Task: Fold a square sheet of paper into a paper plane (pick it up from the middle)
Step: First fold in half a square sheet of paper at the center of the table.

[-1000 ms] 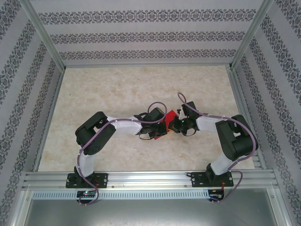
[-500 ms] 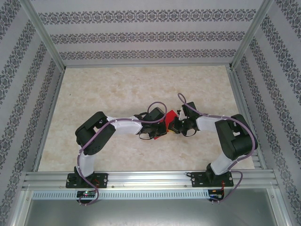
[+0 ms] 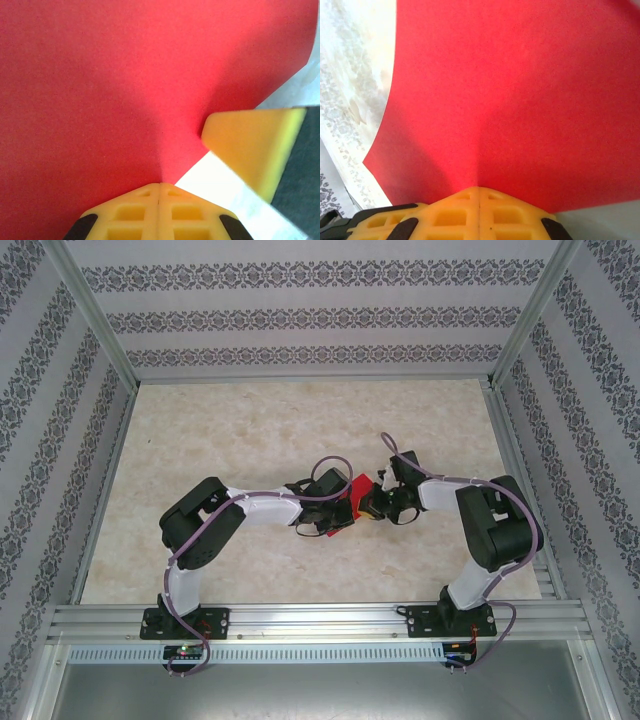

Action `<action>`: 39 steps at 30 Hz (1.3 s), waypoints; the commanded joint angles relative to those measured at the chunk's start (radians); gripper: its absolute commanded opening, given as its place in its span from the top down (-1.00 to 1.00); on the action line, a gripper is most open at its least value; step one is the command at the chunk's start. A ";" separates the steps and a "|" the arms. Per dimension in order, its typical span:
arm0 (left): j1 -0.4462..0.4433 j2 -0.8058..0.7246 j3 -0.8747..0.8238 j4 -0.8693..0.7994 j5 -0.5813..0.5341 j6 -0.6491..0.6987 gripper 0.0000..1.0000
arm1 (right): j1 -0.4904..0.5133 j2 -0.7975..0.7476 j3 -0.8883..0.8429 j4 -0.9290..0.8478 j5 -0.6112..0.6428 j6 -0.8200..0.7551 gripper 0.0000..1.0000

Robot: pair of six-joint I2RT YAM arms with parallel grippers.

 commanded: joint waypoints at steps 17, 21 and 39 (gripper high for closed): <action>-0.016 0.019 -0.067 -0.145 0.010 -0.025 1.00 | -0.209 0.069 0.069 0.114 0.114 -0.086 1.00; -0.016 0.020 -0.060 -0.150 0.008 -0.019 1.00 | -0.209 0.028 0.059 0.147 0.087 -0.083 1.00; -0.013 0.016 -0.014 -0.149 -0.001 0.036 1.00 | -0.057 -0.082 -0.107 0.216 0.024 -0.006 1.00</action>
